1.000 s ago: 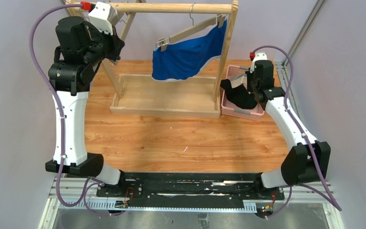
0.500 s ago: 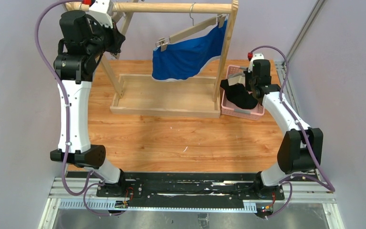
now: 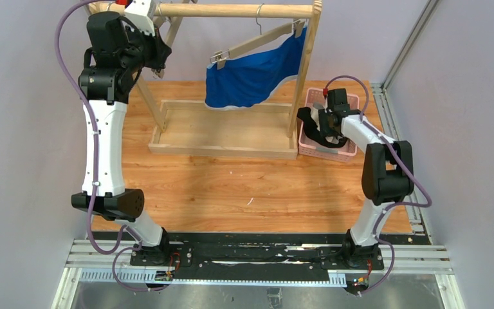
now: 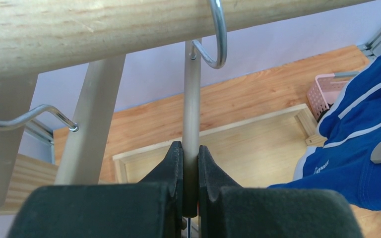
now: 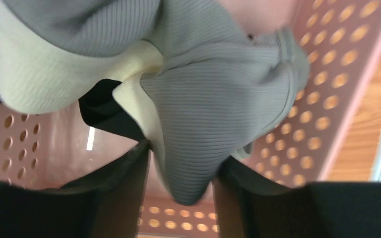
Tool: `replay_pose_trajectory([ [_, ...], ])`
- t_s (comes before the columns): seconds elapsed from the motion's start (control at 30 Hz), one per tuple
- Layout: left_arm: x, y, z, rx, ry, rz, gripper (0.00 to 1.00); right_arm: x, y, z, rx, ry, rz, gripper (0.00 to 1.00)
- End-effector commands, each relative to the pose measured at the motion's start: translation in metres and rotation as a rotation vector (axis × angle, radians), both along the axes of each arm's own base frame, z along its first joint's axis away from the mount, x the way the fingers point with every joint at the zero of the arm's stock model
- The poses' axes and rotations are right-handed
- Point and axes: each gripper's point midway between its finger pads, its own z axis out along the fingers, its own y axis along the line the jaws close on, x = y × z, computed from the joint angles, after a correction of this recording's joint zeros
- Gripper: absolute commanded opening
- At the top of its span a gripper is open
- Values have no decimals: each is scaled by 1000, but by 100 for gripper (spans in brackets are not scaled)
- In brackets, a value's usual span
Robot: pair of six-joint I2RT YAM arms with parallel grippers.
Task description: Remove the underwear clipped to the hanger
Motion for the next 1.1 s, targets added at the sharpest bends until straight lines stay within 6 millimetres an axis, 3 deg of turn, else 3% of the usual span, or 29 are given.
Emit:
replay_pose_trajectory([
  [0.0, -6, 2, 11, -11, -35, -1, 0, -11, -1, -10, 33, 98, -36, 60],
  [0.07, -6, 2, 11, -10, -33, -2, 0, -10, 3, 2, 50, 45, -25, 68],
  [0.13, -5, 2, 10, -8, -31, -3, 0, -7, 7, 27, 63, -38, -2, 71],
  [0.3, -3, 2, 7, -16, -23, -3, 0, -2, 19, 73, 67, -174, 65, 71],
  [0.43, -3, 3, 7, -26, -20, 10, 3, 3, 34, 93, 110, -251, 126, 66],
  [0.57, -4, 3, 7, -45, -18, 16, 10, 10, 54, 92, 142, -255, 201, 63],
  [0.7, -4, 3, 6, -63, -18, 23, 32, 18, 76, 81, 137, -236, 273, 58],
  [0.8, -9, 3, 9, -71, -25, 30, 43, 27, 89, 74, 140, -234, 312, 58],
  [1.07, -29, 9, 19, -77, -65, 64, 51, 45, 104, 63, 148, -229, 345, 58],
])
